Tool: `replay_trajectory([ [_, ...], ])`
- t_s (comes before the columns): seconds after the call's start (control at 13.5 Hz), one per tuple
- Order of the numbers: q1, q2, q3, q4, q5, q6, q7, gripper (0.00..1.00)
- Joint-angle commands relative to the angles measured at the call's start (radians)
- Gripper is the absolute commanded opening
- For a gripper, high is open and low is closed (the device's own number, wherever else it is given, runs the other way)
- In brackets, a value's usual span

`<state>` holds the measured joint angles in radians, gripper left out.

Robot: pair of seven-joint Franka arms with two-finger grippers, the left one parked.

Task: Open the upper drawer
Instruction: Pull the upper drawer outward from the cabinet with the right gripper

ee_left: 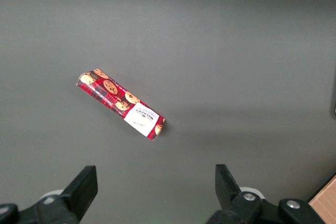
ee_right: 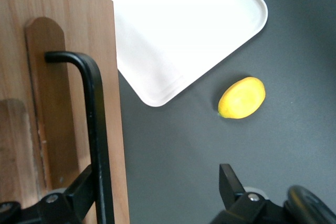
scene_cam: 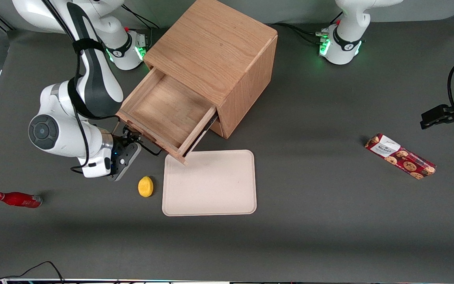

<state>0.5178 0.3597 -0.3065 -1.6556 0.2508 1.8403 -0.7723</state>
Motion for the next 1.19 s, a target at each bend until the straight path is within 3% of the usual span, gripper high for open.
replay_trajectory([
  [0.0,-0.004,0.047,-0.008,0.056,0.004,-0.007,-0.027,1.00],
  [0.89,-0.015,0.081,-0.052,0.148,0.008,-0.007,-0.058,1.00],
  [1.11,-0.013,0.064,-0.091,0.226,0.059,-0.062,-0.047,1.00],
])
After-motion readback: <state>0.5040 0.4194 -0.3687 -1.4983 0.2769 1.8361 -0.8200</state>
